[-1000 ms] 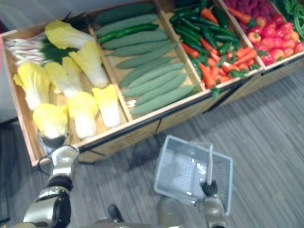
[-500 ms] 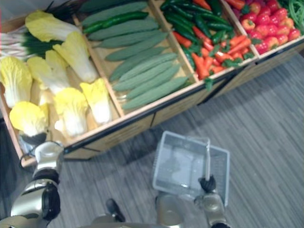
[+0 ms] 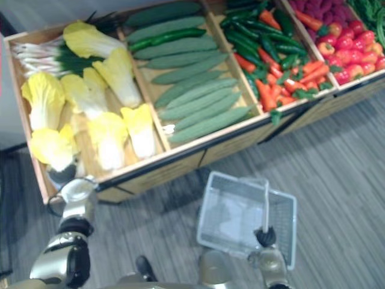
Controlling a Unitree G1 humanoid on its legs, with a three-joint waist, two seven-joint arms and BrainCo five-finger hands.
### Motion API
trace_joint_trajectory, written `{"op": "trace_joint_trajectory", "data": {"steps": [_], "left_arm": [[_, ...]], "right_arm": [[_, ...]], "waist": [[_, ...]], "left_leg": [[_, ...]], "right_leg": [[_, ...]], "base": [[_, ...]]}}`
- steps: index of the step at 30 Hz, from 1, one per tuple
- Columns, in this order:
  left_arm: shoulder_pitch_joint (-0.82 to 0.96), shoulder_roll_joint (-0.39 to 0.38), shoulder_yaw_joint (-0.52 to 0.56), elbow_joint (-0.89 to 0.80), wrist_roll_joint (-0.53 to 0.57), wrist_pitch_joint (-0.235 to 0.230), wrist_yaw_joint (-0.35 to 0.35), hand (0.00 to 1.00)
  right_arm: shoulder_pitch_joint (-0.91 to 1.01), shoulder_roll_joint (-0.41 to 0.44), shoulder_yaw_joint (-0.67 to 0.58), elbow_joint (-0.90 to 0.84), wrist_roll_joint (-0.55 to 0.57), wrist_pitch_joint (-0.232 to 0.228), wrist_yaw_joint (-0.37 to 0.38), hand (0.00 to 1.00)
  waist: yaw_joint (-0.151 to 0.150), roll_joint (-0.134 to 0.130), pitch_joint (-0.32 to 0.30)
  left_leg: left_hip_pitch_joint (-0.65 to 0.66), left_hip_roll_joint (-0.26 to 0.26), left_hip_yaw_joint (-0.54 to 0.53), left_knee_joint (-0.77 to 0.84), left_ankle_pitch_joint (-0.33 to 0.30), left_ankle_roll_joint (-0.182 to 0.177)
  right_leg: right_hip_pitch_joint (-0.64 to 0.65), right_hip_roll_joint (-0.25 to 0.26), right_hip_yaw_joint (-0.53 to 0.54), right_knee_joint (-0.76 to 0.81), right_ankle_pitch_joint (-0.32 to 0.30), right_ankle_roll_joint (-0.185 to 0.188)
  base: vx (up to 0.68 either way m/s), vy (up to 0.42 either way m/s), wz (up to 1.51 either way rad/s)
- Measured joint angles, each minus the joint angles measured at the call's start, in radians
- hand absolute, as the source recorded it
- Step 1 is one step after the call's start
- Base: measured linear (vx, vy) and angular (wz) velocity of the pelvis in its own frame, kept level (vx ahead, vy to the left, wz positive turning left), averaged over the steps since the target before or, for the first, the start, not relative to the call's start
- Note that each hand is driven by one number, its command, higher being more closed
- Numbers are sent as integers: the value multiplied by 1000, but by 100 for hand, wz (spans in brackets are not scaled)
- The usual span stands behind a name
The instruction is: Pick vegetable in the basket
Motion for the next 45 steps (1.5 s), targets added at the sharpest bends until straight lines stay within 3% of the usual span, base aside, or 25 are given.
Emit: {"op": "trace_joint_trajectory", "data": {"steps": [7, 14, 22, 28, 32, 39, 45], "left_arm": [[110, -124, -68, -227, -37, -1, 1, 100], [167, -153, -89, -452, -32, -1, 33, 100], [185, -164, -159, -741, 138, 1, 32, 100], [184, -134, -285, -872, 247, -2, -14, 100], [185, -103, -412, -923, 251, -46, -87, 100], [185, -70, -627, -1021, 250, -123, -203, 100], [179, -30, -765, -1097, 205, -192, -305, 100]], "right_arm": [[6, 18, -80, 20, 0, 21, 1, 100], [24, 18, -114, 21, -9, 38, 14, 100], [58, 11, -197, 74, -17, 43, 22, 100], [58, -94, -234, 94, -72, 48, 46, 100], [47, -192, -178, 66, -109, 48, 72, 100], [115, -333, 32, -243, -207, 45, 150, 100], [124, -462, 117, -521, -202, -2, 183, 100]], "waist": [[4, 7, -7], [30, 11, -45], [53, -1, -120], [52, -2, -134], [52, 4, -140], [49, 12, -148], [47, 33, -162]], "left_leg": [[-2, -3, -53, 1, 8, 12], [-5, -2, -83, 3, 19, 21], [13, -12, -91, -23, 33, 23], [73, -16, 5, -39, 17, 17], [130, -13, 117, -33, -12, 4], [203, 4, 307, 10, -65, -23], [211, 53, 423, 113, -114, -51]], "right_leg": [[33, -13, -56, 1, -1, 0], [50, -15, -87, 2, -2, -2], [59, -13, -78, 1, -3, 0], [56, 3, 19, 4, 3, 8], [41, 33, 123, 20, 4, 10], [17, 94, 276, 43, 10, 18], [-2, 136, 343, 66, 10, 18]], "base": [[-38, -32, 21], [-54, -38, 14], [-18, -15, 1], [-24, -7, -47], [-16, -9, -79], [18, -26, -69], [-15, -47, -42]]}}
